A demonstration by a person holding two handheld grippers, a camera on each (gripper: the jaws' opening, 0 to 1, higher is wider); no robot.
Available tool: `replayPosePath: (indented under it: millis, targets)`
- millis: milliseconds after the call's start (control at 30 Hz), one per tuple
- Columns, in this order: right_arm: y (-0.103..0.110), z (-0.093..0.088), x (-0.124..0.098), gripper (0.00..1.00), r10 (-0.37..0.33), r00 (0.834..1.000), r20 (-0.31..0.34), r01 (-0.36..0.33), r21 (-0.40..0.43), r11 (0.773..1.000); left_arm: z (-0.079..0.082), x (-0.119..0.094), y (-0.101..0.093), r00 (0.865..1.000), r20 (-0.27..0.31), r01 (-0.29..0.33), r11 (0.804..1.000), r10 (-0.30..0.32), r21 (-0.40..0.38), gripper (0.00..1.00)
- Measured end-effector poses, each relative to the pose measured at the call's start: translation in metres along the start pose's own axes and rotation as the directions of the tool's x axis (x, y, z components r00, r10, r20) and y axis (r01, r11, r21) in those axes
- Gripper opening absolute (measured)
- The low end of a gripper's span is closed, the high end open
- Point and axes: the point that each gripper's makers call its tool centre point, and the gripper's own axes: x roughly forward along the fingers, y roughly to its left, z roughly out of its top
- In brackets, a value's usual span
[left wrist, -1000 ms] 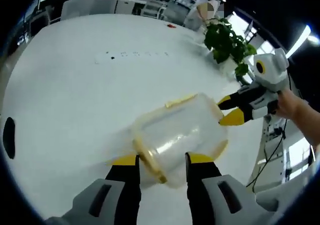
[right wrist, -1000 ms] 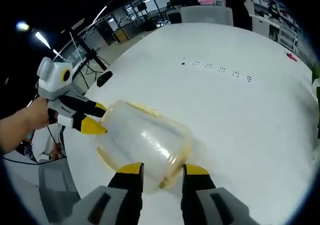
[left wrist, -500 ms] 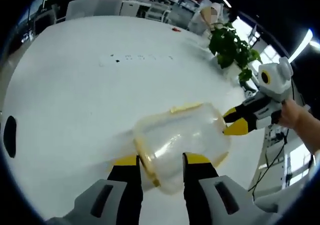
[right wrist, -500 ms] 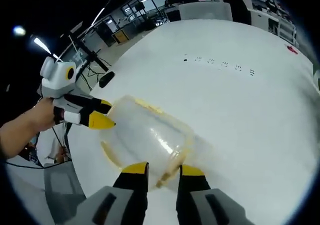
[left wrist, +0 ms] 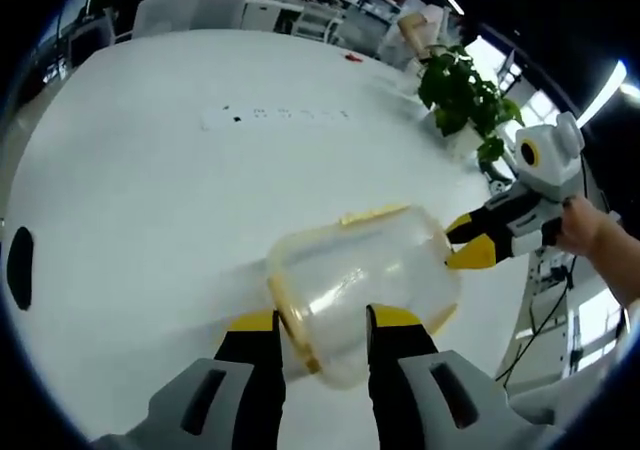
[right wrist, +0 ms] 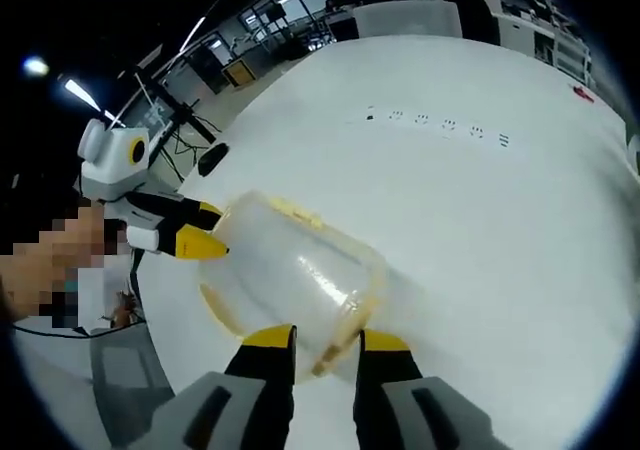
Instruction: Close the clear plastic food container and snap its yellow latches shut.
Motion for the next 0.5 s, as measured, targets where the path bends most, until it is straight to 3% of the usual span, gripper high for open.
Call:
replayPosePath:
  millis: [500]
  targets:
    - [0.0022, -0.0019, -0.0007, 0.20, 0.001, 1.000, 0.003, -0.001, -0.007, 1.000, -0.0012, -0.0017, 0.0009, 1.000, 0.014, 0.001, 1.000, -0.001, -0.002, 0.29]
